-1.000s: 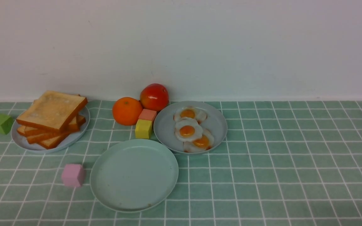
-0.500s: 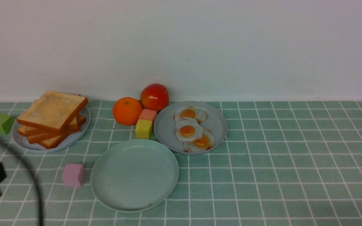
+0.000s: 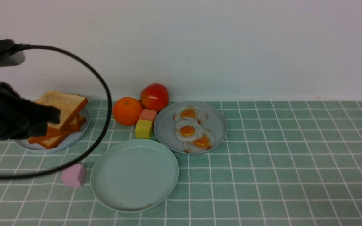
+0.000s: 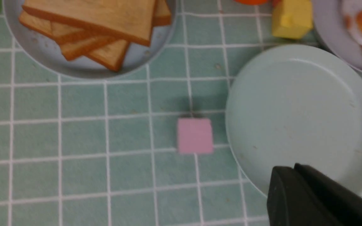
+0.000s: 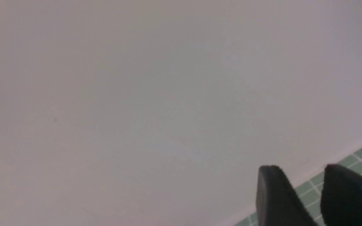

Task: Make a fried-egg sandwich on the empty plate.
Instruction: Use the left arm to grab a slice of bread

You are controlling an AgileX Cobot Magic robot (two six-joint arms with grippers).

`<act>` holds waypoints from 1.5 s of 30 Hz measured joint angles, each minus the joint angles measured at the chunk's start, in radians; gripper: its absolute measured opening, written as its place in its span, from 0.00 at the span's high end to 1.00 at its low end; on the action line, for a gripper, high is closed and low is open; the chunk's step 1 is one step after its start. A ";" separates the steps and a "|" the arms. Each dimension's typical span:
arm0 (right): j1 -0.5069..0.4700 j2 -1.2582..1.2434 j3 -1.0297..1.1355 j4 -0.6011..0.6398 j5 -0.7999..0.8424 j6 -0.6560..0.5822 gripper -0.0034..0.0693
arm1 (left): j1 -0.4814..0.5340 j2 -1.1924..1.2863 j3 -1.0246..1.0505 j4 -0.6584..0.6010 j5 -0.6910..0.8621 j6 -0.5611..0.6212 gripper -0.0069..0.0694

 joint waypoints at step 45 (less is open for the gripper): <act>0.438 0.692 -1.038 -0.214 1.233 -0.276 0.89 | 0.061 0.832 -0.579 0.297 -0.109 0.073 0.49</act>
